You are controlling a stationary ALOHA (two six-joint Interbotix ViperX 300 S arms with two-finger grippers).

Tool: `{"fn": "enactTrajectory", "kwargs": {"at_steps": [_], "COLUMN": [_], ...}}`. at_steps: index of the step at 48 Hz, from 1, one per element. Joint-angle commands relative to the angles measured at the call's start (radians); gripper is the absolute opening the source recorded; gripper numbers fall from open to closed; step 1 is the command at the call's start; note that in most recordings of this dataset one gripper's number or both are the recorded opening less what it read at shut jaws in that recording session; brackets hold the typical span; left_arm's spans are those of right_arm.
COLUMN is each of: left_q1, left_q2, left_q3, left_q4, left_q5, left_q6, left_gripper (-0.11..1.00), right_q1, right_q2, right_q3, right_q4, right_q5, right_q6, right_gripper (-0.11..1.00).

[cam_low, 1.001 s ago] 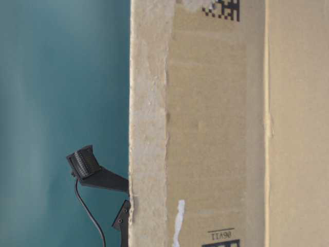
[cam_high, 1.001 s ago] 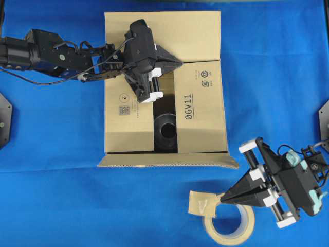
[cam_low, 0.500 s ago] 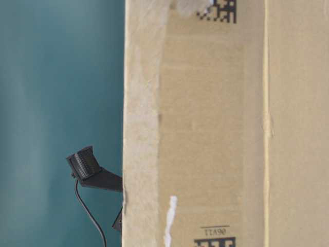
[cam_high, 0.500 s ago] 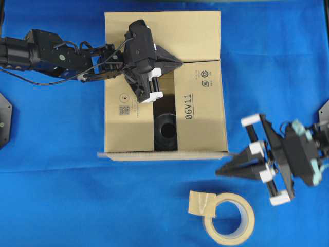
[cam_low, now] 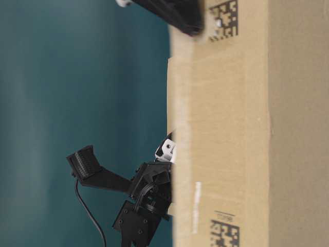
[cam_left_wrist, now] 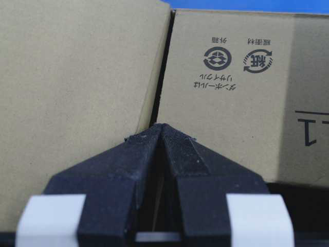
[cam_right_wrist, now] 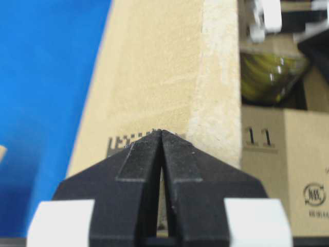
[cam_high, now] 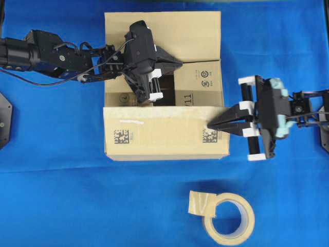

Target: Close the cardboard box.

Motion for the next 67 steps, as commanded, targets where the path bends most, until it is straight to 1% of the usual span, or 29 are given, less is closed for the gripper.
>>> {"fn": "enactTrajectory", "kwargs": {"at_steps": [1,6,8,13,23,30,37,48,55,60,62,65,67], "left_q1": [-0.005,-0.005,-0.005,-0.005,-0.005,-0.017,-0.021,-0.014,0.023,0.069,0.089,0.115,0.137], "left_q2": [-0.023,-0.025,-0.023,-0.023,-0.029,-0.066,-0.14,-0.244,-0.276,-0.285,-0.282,-0.273,-0.261], "left_q3": [-0.009,-0.011,-0.011,-0.011,-0.012,-0.015,-0.031,-0.081,-0.127,-0.178,-0.196,-0.219,-0.235], "left_q4": [0.0,0.0,0.002,0.002,0.002,0.0,0.0,0.0,0.0,0.002,0.002,0.003,0.003], "left_q5": [-0.005,-0.005,-0.005,-0.005,-0.002,0.014,0.069,0.202,0.267,0.341,0.371,0.417,0.445], "left_q6": [-0.002,-0.002,-0.002,-0.002,-0.002,-0.002,-0.009,0.0,0.005,0.014,0.035,0.091,0.091], "left_gripper": [0.0,0.0,0.0,0.0,0.0,0.0,0.0,0.0,0.0,0.0,0.0,0.0,0.0], "right_q1": [-0.009,-0.015,-0.018,-0.02,-0.018,-0.02,-0.02,-0.02,-0.02,-0.02,-0.02,-0.02,-0.02], "right_q2": [0.026,0.064,0.081,0.097,0.095,0.095,0.095,0.094,0.095,0.095,0.095,0.095,0.095], "right_q3": [-0.006,-0.006,-0.006,-0.006,-0.008,-0.011,-0.014,-0.015,-0.018,-0.018,-0.018,-0.018,-0.018], "right_q4": [0.005,0.017,0.034,0.055,0.06,0.06,0.06,0.061,0.061,0.06,0.061,0.061,0.061], "right_q5": [-0.005,-0.008,-0.011,-0.012,-0.012,-0.012,-0.012,-0.014,-0.014,-0.014,-0.017,-0.021,-0.025], "right_q6": [0.003,0.003,0.003,0.003,0.003,0.003,0.003,0.003,0.003,0.003,0.003,0.003,0.003], "right_gripper": [0.0,0.0,0.0,0.0,0.0,0.0,0.0,0.0,0.0,0.0,0.0,0.0,0.0]}}
